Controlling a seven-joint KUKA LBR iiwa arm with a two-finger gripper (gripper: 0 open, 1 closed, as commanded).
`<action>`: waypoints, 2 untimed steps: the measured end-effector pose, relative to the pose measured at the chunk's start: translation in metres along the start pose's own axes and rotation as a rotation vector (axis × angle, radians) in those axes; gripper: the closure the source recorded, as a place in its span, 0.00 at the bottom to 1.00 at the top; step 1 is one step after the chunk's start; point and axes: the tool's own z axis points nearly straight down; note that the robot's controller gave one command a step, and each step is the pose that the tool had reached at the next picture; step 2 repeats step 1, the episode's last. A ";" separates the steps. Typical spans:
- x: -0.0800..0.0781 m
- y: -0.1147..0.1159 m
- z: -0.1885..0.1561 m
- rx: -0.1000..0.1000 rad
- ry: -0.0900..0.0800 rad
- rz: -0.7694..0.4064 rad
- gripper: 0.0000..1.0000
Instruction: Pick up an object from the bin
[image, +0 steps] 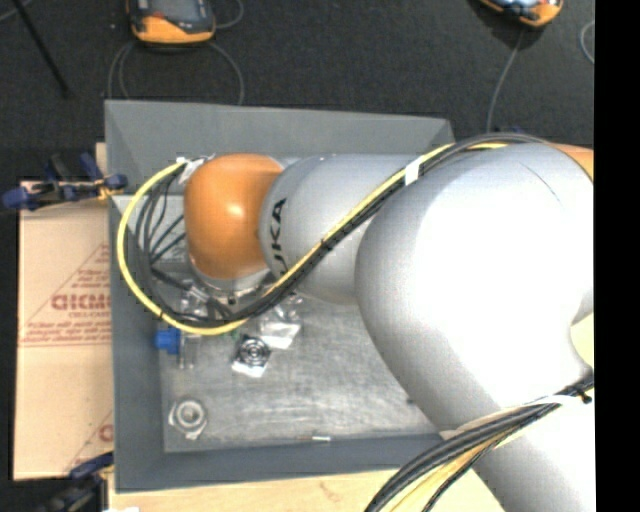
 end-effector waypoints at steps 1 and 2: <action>0.012 -0.012 -0.164 0.002 -0.009 -0.211 1.00; 0.012 -0.012 -0.164 0.002 -0.009 -0.211 1.00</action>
Offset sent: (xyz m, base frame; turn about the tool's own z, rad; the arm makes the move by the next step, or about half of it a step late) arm -0.0155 -0.0117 0.1578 -0.2129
